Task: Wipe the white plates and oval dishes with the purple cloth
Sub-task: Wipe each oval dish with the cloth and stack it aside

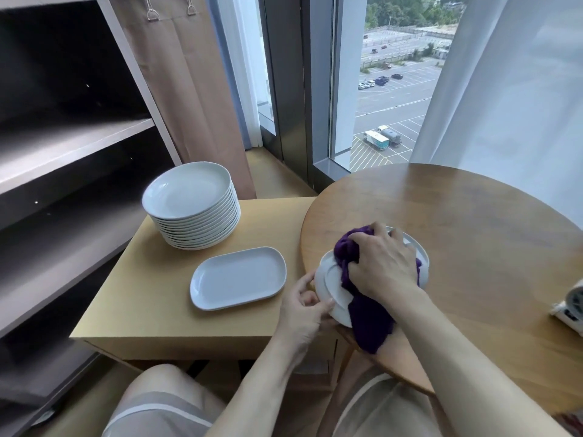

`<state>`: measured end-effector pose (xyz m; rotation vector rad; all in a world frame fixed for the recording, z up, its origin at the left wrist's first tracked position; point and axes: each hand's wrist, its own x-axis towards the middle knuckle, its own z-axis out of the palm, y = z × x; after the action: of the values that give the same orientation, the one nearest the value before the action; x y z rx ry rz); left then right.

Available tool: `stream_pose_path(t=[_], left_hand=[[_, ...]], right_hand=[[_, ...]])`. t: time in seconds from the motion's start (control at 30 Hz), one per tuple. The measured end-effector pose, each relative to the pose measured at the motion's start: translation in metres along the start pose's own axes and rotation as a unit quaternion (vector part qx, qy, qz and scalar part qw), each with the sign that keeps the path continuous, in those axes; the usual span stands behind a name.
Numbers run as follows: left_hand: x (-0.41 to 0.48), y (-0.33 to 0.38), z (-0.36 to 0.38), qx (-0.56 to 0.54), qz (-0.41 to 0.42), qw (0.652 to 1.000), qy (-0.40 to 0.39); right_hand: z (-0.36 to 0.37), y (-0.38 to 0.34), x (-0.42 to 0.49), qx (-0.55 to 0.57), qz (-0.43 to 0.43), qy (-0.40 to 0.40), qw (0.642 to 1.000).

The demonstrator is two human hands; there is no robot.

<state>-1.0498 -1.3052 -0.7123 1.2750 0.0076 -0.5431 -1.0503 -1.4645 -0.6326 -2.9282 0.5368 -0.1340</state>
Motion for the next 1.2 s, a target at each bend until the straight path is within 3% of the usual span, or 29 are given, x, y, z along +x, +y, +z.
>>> stream_pose_path(t=[0.13, 0.27, 0.47, 0.63, 0.77, 0.93, 1.1, 1.2], left_hand=[[-0.004, 0.000, 0.009, -0.002, 0.007, 1.000, 0.002], [-0.006, 0.000, 0.016, -0.003, 0.006, 1.000, 0.011], [-0.007, 0.007, 0.015, 0.035, -0.005, 0.999, 0.014], [-0.010, 0.009, 0.016, 0.021, 0.000, 1.000, 0.005], [-0.009, 0.003, 0.016, 0.010, -0.002, 1.000, 0.021], [-0.011, 0.000, 0.014, -0.020, -0.019, 0.999, 0.026], [-0.013, 0.001, 0.021, -0.016, -0.030, 0.998, 0.046], [-0.013, 0.002, 0.025, -0.026, -0.036, 0.998, 0.052]], right_hand=[[-0.014, 0.048, 0.014, 0.067, 0.140, -0.001, 0.988], [-0.013, 0.061, 0.013, 0.087, 0.165, -0.016, 0.982], [-0.012, 0.035, 0.008, -0.011, 0.018, -0.033, 0.999], [-0.008, -0.008, -0.006, 0.021, -0.132, -0.086, 0.987], [-0.002, -0.021, -0.015, 0.014, -0.171, -0.099, 0.980], [-0.006, 0.001, -0.004, 0.082, -0.033, -0.037, 0.995], [-0.014, 0.054, 0.010, 0.143, 0.146, 0.007, 0.979], [-0.014, 0.068, 0.010, 0.154, 0.179, 0.006, 0.972]])
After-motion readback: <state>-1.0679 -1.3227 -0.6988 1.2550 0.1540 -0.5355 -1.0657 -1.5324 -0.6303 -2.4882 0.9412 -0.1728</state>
